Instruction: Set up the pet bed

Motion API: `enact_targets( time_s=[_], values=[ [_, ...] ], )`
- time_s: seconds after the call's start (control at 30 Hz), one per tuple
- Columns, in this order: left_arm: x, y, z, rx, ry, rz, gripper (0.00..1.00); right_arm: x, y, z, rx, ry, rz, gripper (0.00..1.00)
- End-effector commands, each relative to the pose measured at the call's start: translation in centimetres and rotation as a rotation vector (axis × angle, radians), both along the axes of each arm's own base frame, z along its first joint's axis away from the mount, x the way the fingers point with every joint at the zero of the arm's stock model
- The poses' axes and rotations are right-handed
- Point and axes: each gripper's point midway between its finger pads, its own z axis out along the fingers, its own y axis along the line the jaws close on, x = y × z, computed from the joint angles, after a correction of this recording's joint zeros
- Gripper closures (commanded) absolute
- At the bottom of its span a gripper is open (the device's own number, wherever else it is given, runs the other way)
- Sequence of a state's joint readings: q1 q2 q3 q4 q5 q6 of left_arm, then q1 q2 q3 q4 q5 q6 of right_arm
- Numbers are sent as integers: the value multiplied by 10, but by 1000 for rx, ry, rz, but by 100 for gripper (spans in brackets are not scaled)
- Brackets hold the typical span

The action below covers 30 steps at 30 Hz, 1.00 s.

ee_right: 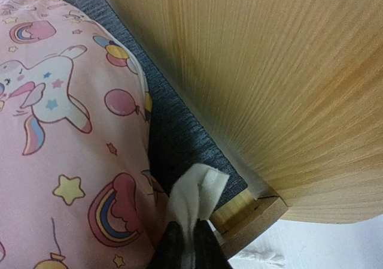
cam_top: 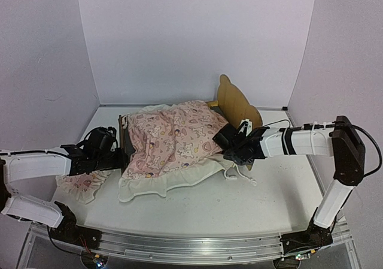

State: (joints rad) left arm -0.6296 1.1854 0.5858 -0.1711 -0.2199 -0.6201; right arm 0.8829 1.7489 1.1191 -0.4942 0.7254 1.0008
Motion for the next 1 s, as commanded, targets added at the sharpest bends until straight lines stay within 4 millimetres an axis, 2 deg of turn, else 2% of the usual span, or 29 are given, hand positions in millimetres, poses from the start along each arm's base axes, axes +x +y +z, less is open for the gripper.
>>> enact_targets(
  time_s=[0.0,0.07,0.27,0.43,0.53,0.67,0.8,0.9,0.97],
  values=[
    [2,-1,1,-23,-24,5,75,-8,-4,33,-46,-25,15,96],
    [3,-3,-3,-25,-17,7,76,-16,-11,34,-60,-5,11,100],
    [6,-6,-9,-27,0,7,79,-32,-48,19,-80,-61,-98,100],
    [5,-8,-12,-34,12,3,80,-26,-56,3,-63,-168,-135,100],
    [5,-10,-12,-44,18,1,81,-31,-60,-12,-15,-171,-171,100],
    [6,-11,-11,-56,18,7,82,-43,-56,-29,30,-122,-144,100],
    [8,-13,-5,-62,4,-1,82,-51,-43,-23,-12,-77,-14,100],
    [9,-15,2,-71,-12,-6,82,-58,-37,-12,-68,-16,116,90],
    [10,-16,8,-77,-25,-12,81,-65,-32,-8,-105,32,243,80]
  ],
)
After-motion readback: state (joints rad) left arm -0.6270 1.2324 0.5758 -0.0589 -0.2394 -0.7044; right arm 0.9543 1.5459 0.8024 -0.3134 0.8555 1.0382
